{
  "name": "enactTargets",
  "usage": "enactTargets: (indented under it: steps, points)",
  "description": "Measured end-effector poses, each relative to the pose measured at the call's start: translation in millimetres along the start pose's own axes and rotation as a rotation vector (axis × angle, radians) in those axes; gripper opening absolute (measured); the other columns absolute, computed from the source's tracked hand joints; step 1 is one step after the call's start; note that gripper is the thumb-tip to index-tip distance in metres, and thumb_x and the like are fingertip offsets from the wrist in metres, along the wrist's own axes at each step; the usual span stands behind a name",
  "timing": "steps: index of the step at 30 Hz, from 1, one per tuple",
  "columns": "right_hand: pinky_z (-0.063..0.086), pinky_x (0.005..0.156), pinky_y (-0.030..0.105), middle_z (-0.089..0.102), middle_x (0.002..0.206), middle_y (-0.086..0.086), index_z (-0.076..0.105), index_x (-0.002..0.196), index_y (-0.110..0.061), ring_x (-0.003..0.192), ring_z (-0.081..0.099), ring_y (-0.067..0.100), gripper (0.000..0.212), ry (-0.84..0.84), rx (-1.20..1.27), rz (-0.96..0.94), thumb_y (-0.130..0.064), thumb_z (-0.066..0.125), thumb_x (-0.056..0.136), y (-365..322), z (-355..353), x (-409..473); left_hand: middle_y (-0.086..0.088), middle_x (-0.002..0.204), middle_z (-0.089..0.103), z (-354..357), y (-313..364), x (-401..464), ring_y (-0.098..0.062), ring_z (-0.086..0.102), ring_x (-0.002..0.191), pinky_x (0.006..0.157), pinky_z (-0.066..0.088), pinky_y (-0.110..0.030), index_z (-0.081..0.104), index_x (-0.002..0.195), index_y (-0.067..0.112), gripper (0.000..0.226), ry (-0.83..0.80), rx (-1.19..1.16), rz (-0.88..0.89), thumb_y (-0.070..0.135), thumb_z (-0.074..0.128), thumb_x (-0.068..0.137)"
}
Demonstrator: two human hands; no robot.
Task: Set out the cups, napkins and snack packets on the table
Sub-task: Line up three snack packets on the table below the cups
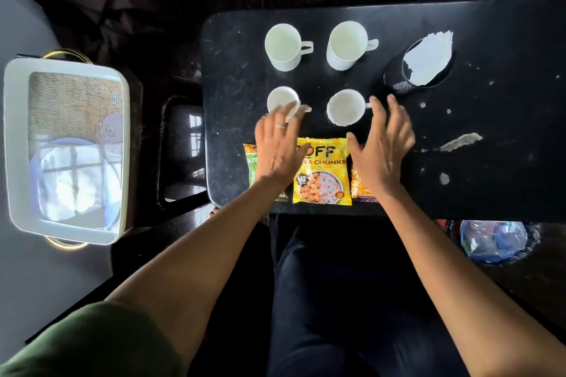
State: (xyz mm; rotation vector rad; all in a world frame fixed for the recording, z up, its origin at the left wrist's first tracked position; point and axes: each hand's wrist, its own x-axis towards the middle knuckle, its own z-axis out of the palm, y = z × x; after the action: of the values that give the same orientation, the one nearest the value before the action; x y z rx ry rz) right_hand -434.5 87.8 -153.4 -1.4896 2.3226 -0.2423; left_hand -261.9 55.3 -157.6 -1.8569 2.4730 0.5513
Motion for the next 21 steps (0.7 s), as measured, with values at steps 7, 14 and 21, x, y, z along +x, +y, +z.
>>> enactTargets:
  steps: [7,14,21]
  points:
    - [0.032,0.106,0.047,0.033,0.149,0.015,0.027,0.145,-0.014,0.134,0.034,0.032,0.088,-0.251,-0.062,-0.194,-0.035,0.075,0.075,-17.9,-1.5,44.3,-0.004,0.156,0.024,-7.6,-28.5,34.8,-0.025,0.028,0.141,0.113,0.029,-0.046,0.015,0.15,0.02,0.098,-0.177,-0.251,-0.281,0.041,0.075,0.075]
    - [0.04,0.099,0.042,0.046,0.14,0.011,0.034,0.141,-0.011,0.118,0.052,0.03,0.076,-0.264,-0.112,-0.244,-0.026,0.073,0.078,-15.7,1.7,54.4,-0.007,0.143,0.042,-7.2,-23.9,45.8,-0.025,0.045,0.127,0.099,0.041,-0.043,0.026,0.147,0.021,0.076,-0.141,-0.367,-0.37,0.032,0.067,0.085]
    - [0.041,0.097,0.042,0.049,0.136,0.011,0.037,0.139,-0.011,0.115,0.054,0.03,0.076,-0.258,-0.124,-0.25,-0.025,0.075,0.076,-17.1,-1.2,68.2,-0.006,0.141,0.044,-5.1,-14.8,54.1,-0.025,0.05,0.122,0.098,0.043,-0.042,0.029,0.145,0.022,0.073,-0.127,-0.394,-0.375,0.032,0.068,0.084]
